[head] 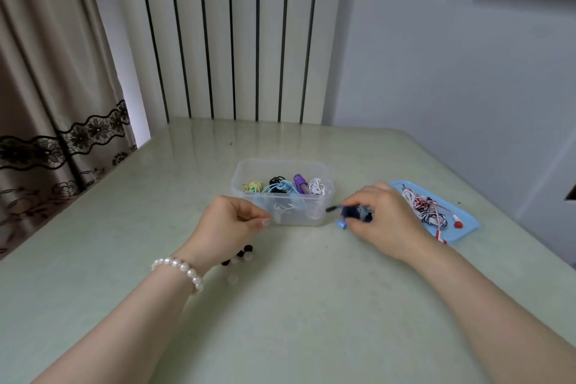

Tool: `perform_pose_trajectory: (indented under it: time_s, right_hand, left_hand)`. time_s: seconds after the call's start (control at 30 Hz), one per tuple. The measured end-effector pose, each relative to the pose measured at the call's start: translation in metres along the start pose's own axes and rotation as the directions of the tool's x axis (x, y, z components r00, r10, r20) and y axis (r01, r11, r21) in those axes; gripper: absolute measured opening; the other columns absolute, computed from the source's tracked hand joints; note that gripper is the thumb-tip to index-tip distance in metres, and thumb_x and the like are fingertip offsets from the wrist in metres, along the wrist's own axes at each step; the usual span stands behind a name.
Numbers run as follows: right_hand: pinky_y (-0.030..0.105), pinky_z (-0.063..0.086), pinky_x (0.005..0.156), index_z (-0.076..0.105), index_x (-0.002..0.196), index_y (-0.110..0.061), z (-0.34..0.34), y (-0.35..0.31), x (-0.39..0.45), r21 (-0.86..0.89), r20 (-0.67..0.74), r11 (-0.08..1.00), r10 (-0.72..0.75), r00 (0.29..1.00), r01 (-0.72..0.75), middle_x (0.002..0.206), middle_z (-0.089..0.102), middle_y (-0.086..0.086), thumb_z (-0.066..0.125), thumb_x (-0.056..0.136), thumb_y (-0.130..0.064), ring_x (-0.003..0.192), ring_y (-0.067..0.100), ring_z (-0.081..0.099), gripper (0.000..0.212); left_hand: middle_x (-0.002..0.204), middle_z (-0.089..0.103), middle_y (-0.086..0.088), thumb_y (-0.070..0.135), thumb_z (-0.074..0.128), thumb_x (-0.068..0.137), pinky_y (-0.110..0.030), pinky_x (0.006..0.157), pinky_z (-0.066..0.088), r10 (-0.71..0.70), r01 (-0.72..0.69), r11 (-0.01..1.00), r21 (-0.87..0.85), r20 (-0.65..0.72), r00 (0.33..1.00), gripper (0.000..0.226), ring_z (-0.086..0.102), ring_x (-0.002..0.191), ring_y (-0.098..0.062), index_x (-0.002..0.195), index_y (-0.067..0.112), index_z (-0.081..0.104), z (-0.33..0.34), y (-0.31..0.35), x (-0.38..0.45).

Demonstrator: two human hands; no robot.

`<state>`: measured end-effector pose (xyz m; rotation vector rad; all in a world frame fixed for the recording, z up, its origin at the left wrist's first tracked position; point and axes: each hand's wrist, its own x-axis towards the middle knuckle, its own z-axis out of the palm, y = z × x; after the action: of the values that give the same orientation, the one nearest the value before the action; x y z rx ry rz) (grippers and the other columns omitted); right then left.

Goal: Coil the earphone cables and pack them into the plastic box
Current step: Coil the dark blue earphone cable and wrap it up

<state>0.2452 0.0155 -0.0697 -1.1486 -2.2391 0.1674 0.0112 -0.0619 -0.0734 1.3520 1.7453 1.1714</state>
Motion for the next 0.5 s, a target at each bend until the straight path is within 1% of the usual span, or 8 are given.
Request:
perform_pose_trajectory:
  time_s: [0.07,0.13,0.17,0.23,0.3,0.33,0.4,0.5]
  right_hand:
    - [0.023,0.041,0.07,0.071,0.084,-0.024,-0.007,-0.005,0.001,0.196,-0.199,0.975,0.144,0.969,-0.105,0.073,0.06,-0.013,0.073,0.071,-0.009,0.075,0.015,0.049,0.02]
    - [0.014,0.042,0.062,0.068,0.086,-0.024,-0.014,-0.012,0.003,0.492,-0.215,0.857,0.29,0.932,-0.153,0.076,0.064,-0.002,0.072,0.075,-0.006,0.063,0.01,0.051,0.022]
    - [0.014,0.044,0.059,0.067,0.089,-0.02,-0.017,-0.016,0.004,0.638,-0.174,0.754,0.343,0.923,-0.159,0.076,0.065,0.001,0.069,0.077,-0.004,0.059,0.008,0.053,0.02]
    - [0.024,0.049,0.056,0.066,0.092,-0.015,-0.022,-0.025,0.004,0.807,-0.052,0.558,0.392,0.918,-0.193,0.071,0.066,0.0,0.062,0.082,-0.003,0.053,0.01,0.057,0.016]
    - [0.028,0.051,0.053,0.063,0.093,-0.014,-0.022,-0.034,0.001,0.899,0.058,0.385,0.372,0.926,-0.211,0.067,0.068,-0.002,0.054,0.087,-0.001,0.05,0.014,0.06,0.017]
    - [0.026,0.051,0.05,0.061,0.095,-0.012,-0.022,-0.039,-0.001,0.929,0.115,0.294,0.349,0.93,-0.225,0.066,0.069,-0.001,0.05,0.088,0.0,0.049,0.015,0.062,0.018]
    - [0.024,0.051,0.048,0.056,0.101,-0.01,-0.019,-0.049,-0.003,0.953,0.215,0.143,0.303,0.929,-0.267,0.067,0.069,0.003,0.045,0.088,0.003,0.05,0.018,0.063,0.021]
    - [0.027,0.055,0.054,0.051,0.112,-0.007,-0.016,-0.059,-0.007,0.95,0.299,0.013,0.241,0.924,-0.311,0.073,0.069,0.011,0.043,0.086,0.007,0.059,0.022,0.067,0.031]
  left_hand:
    - [0.057,0.064,0.003,0.015,0.07,0.08,-0.021,0.036,0.037,0.004,-0.003,1.0,-0.013,0.01,1.0,0.014,0.054,0.039,-0.022,0.067,0.019,0.068,0.0,0.002,-0.001]
    - [0.059,0.061,0.002,0.015,0.069,0.082,-0.015,0.032,0.031,-0.002,0.004,0.999,-0.036,0.03,1.0,0.011,0.049,0.04,-0.021,0.071,0.015,0.068,0.004,0.005,-0.005]
    - [0.059,0.059,0.001,0.014,0.068,0.082,-0.013,0.032,0.029,0.004,-0.002,0.999,-0.049,0.041,0.999,0.008,0.046,0.04,-0.017,0.074,0.013,0.069,0.007,0.007,-0.007]
    - [0.065,0.06,0.0,0.011,0.066,0.083,-0.012,0.035,0.032,0.031,-0.024,0.994,-0.102,0.066,0.997,0.005,0.045,0.042,-0.005,0.081,0.009,0.069,0.014,0.011,-0.012]
    - [0.078,0.065,-0.001,0.009,0.059,0.087,-0.009,0.051,0.04,0.055,-0.028,0.974,-0.226,0.115,0.992,0.009,0.054,0.059,0.0,0.087,0.008,0.068,0.021,0.017,-0.017]
    - [0.087,0.067,-0.002,0.01,0.055,0.09,-0.013,0.066,0.045,0.056,-0.01,0.953,-0.303,0.142,0.988,0.012,0.059,0.075,-0.004,0.089,0.011,0.067,0.024,0.019,-0.019]
    - [0.101,0.068,-0.001,0.018,0.045,0.095,-0.029,0.091,0.043,0.028,0.068,0.897,-0.436,0.209,0.978,0.02,0.061,0.099,-0.016,0.096,0.017,0.065,0.029,0.022,-0.023]
    - [0.108,0.069,0.0,0.038,0.033,0.095,-0.035,0.097,0.038,-0.013,0.234,0.807,-0.542,0.38,0.925,0.035,0.06,0.109,-0.018,0.104,0.022,0.064,0.03,0.026,-0.027]
